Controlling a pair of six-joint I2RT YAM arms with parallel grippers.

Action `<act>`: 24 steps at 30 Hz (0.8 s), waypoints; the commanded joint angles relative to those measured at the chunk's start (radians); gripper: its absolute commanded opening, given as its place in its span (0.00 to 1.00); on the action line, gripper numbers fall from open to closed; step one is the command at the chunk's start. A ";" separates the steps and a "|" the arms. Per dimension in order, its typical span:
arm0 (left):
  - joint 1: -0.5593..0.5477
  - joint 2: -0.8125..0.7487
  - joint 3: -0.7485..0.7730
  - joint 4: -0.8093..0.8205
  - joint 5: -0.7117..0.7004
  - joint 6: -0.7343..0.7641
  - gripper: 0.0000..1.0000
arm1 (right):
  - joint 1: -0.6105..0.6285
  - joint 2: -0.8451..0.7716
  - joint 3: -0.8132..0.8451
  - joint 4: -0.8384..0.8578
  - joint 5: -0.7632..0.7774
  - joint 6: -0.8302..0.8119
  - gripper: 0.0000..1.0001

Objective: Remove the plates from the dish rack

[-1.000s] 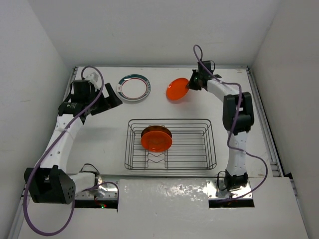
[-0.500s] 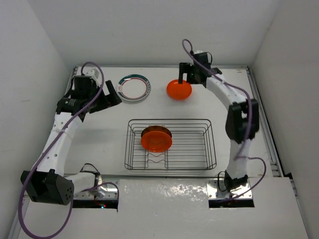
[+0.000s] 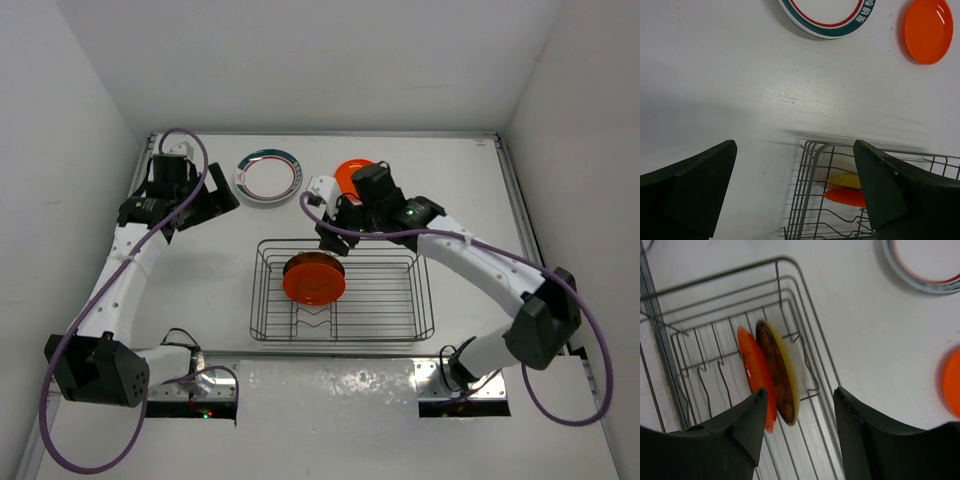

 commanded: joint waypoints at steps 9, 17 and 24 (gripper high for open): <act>-0.002 -0.035 -0.077 0.061 0.028 0.022 1.00 | 0.043 0.138 0.009 -0.031 -0.019 -0.139 0.50; -0.002 -0.038 -0.103 0.067 0.017 0.035 1.00 | 0.089 0.220 0.003 0.009 0.080 -0.165 0.43; 0.000 -0.035 -0.107 0.070 0.006 0.039 1.00 | 0.097 0.212 0.001 0.036 0.131 -0.150 0.28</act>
